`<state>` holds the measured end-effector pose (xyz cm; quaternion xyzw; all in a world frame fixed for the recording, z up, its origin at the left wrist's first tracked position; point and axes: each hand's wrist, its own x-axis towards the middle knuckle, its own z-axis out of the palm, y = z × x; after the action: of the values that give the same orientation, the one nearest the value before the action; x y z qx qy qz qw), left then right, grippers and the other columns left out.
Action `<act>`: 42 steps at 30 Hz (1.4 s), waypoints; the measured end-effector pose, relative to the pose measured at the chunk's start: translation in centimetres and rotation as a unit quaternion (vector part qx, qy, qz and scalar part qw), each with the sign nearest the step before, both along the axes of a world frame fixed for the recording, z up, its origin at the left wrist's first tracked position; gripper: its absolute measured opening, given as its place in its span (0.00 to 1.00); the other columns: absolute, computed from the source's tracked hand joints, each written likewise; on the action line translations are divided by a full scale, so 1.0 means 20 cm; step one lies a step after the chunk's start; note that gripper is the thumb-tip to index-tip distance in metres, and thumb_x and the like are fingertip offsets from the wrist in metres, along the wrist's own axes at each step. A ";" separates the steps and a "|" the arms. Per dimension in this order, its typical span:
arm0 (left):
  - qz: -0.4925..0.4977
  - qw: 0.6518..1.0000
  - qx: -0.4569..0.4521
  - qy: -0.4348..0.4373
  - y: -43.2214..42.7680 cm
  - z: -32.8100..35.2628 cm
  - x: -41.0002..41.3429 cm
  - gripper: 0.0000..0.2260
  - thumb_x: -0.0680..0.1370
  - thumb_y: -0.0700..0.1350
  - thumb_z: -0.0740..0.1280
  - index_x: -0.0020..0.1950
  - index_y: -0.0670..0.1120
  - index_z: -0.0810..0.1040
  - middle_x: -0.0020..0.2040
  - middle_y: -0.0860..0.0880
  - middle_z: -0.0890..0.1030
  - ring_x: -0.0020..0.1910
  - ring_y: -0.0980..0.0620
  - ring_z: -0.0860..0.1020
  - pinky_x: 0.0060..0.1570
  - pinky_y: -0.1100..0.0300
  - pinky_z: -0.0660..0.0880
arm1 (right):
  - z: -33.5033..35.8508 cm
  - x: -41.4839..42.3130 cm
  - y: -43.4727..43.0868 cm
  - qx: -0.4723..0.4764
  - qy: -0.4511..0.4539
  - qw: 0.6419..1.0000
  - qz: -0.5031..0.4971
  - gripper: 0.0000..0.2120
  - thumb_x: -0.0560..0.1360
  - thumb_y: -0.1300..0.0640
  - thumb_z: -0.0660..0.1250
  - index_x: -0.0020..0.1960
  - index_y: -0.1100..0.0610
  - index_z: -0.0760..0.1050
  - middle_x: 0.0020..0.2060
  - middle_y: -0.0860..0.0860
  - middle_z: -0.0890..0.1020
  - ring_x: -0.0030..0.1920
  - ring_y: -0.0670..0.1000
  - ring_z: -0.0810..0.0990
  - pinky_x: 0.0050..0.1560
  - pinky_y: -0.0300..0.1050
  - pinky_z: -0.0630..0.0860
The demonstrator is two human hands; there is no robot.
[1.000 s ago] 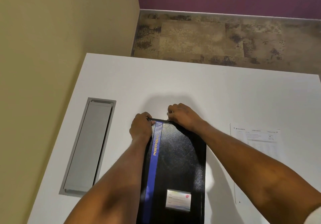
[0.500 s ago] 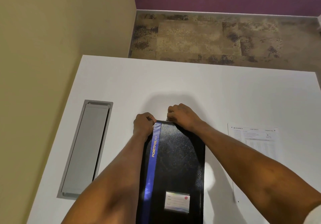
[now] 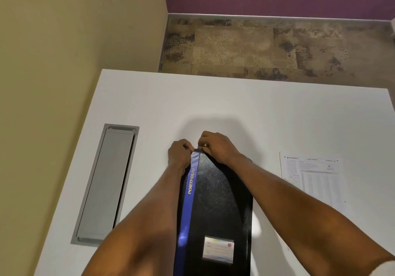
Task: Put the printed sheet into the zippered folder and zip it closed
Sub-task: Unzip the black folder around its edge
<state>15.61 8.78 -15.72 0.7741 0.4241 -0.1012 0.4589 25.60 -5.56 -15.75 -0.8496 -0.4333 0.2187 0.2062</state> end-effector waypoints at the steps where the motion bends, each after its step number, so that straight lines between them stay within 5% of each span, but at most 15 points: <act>1: 0.000 1.000 -0.001 -0.002 0.00 0.00 0.00 0.09 0.77 0.36 0.68 0.40 0.48 0.81 0.41 0.50 0.82 0.43 0.48 0.78 0.44 0.58 0.75 | 0.00 -0.01 0.02 0.001 0.007 1.000 -0.002 0.06 0.81 0.55 0.67 0.51 0.54 0.82 0.51 0.49 0.81 0.46 0.55 0.80 0.48 0.48 0.73; 16: 0.057 0.997 -0.050 -0.015 0.01 -0.01 -0.02 0.12 0.79 0.36 0.67 0.38 0.50 0.80 0.40 0.51 0.82 0.44 0.46 0.80 0.48 0.52 0.80 | 0.00 0.12 -0.20 -0.070 -0.079 0.990 0.094 0.07 0.82 0.51 0.64 0.52 0.50 0.81 0.50 0.47 0.80 0.52 0.52 0.77 0.55 0.49 0.72; 25: 0.066 0.997 -0.044 -0.007 0.00 -0.01 -0.01 0.12 0.78 0.35 0.67 0.38 0.49 0.80 0.40 0.51 0.82 0.39 0.49 0.77 0.37 0.59 0.73 | 0.04 0.11 -0.55 -0.090 -0.084 0.992 -0.013 0.08 0.81 0.54 0.64 0.47 0.52 0.81 0.46 0.47 0.80 0.45 0.53 0.77 0.50 0.50 0.73; 35: 0.064 0.998 -0.017 -0.014 -0.05 0.00 0.00 0.12 0.78 0.34 0.68 0.38 0.48 0.79 0.36 0.53 0.79 0.40 0.51 0.76 0.43 0.60 0.70 | 0.05 -0.04 -0.78 -0.057 -0.048 0.980 -0.187 0.06 0.80 0.57 0.67 0.49 0.52 0.83 0.47 0.46 0.83 0.45 0.53 0.81 0.47 0.50 0.78; 42: 0.078 0.997 0.010 -0.007 -0.05 0.01 -0.02 0.12 0.77 0.32 0.65 0.38 0.48 0.79 0.40 0.50 0.82 0.43 0.48 0.78 0.47 0.55 0.75 | 0.02 -0.10 -0.85 -0.072 -0.052 0.975 -0.202 0.06 0.80 0.57 0.67 0.51 0.53 0.84 0.47 0.48 0.83 0.46 0.53 0.82 0.48 0.49 0.78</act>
<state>15.23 7.76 -15.50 0.7441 0.4811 -0.0554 0.4601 23.57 -22.59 -15.29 -0.9425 -0.2458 0.1584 0.1619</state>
